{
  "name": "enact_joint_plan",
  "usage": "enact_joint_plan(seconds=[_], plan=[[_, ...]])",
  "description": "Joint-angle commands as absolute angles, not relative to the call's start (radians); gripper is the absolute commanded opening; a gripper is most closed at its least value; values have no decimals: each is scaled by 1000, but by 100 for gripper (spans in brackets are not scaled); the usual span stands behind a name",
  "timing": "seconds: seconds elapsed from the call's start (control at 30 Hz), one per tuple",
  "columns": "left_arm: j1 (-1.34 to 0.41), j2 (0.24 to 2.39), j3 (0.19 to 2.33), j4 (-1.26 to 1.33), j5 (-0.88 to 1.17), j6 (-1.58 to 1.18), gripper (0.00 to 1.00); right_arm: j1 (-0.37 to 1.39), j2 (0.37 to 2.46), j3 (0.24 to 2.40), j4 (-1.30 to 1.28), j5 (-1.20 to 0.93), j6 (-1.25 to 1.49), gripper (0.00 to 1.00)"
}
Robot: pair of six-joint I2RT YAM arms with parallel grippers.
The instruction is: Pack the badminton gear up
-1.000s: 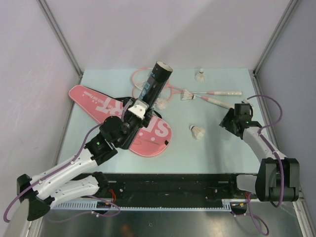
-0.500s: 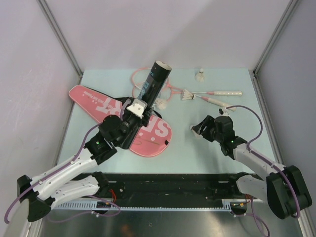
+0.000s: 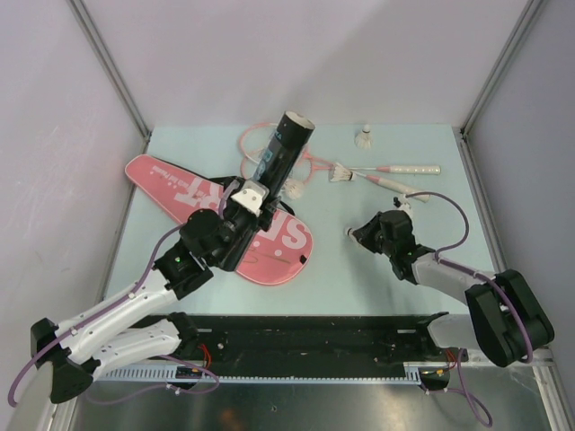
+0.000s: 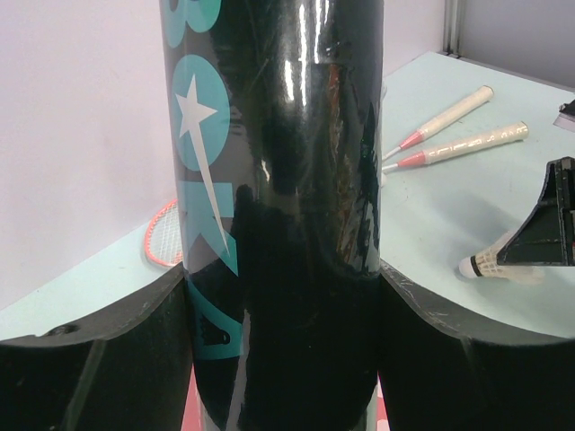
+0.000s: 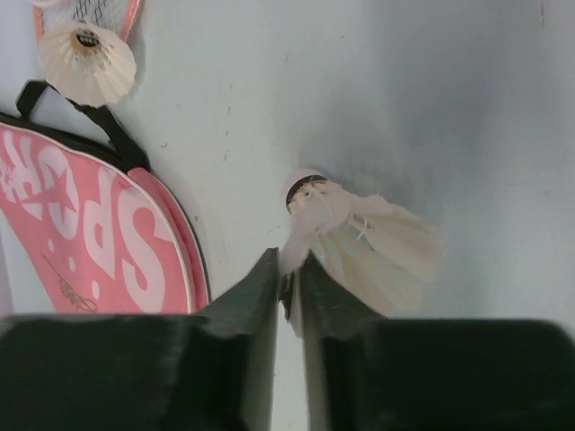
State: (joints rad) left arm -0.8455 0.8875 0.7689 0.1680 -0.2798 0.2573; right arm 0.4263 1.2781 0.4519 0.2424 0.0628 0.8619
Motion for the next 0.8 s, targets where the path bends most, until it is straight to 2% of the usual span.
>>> enact_joint_plan(seconds=[0.0,0.07,0.1,0.17,0.2,0.3,0.5,0.6,0.77], plan=[[-838,888,816,221,-221,236,22,420,1229,485,244,99,757,0],[-833,894,813,221,-177,258,22,394,1192,570,177,28,666,0],[-833,897,807,221,-152,268,21,378,1190,610,129,-144,543,0],[-833,894,793,224,-62,307,20,309,1198,787,36,-341,436,0],[-833,891,773,238,-37,319,20,283,1195,858,-107,-453,369,0],[-833,894,756,248,23,345,20,159,1166,1069,-211,-752,341,0],[-834,882,726,267,22,405,20,19,1181,1487,-449,-952,235,0],[-834,891,719,267,11,437,19,8,1223,1610,-536,-1105,187,0],[-836,897,719,262,6,466,19,38,1249,1700,-653,-1163,98,0]])
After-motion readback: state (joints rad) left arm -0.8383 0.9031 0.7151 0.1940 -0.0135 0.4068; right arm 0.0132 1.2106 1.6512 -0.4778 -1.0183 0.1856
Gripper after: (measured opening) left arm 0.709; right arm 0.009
